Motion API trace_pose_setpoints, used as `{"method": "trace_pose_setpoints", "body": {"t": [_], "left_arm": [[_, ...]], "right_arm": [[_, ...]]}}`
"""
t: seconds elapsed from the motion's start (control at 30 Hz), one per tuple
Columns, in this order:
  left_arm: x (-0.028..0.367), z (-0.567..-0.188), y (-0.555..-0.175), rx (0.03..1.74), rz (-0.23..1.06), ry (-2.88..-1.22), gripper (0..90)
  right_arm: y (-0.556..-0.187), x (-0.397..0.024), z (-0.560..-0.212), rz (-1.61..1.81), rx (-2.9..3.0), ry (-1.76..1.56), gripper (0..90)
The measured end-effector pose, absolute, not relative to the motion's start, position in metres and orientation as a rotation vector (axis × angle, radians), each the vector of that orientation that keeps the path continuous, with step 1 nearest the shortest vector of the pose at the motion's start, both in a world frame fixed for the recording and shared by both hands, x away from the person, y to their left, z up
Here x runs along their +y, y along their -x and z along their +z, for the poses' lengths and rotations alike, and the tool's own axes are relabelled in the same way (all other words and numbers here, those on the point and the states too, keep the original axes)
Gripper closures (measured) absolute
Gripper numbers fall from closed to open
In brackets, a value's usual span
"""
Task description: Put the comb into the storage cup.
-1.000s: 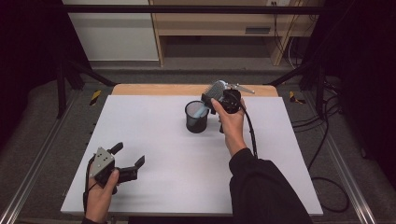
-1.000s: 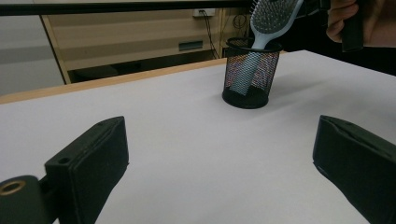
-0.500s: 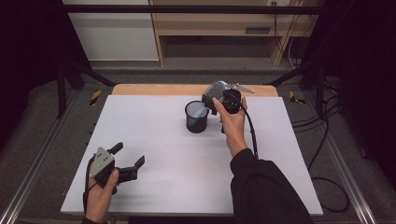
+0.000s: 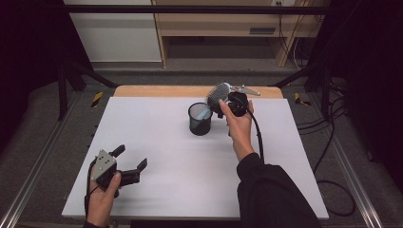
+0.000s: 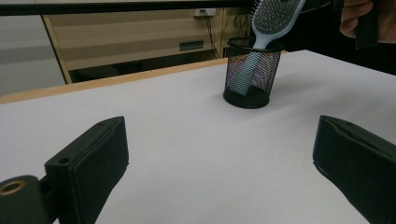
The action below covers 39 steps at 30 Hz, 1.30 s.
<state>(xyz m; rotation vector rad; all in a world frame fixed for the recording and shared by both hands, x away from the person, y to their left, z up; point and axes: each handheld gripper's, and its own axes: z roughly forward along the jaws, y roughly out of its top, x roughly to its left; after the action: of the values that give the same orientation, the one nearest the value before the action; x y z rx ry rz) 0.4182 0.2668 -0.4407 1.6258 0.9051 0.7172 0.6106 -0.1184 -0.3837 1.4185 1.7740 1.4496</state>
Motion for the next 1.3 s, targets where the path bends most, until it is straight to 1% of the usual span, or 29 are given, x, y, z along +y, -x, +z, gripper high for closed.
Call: {"method": "trace_pose_setpoints", "body": {"t": [0.53,1.3], "left_arm": [[0.267,-0.441,-0.418,0.908,0.719,-1.623,3.8],[0.268,-0.443,-0.421,0.921,0.725,-1.62,3.8]], "right_arm": [[-0.597,-0.13,-0.376,1.43,1.794,-1.364,5.9],[-0.581,-0.144,-0.369,1.457,1.825,-1.337,6.0]]}}
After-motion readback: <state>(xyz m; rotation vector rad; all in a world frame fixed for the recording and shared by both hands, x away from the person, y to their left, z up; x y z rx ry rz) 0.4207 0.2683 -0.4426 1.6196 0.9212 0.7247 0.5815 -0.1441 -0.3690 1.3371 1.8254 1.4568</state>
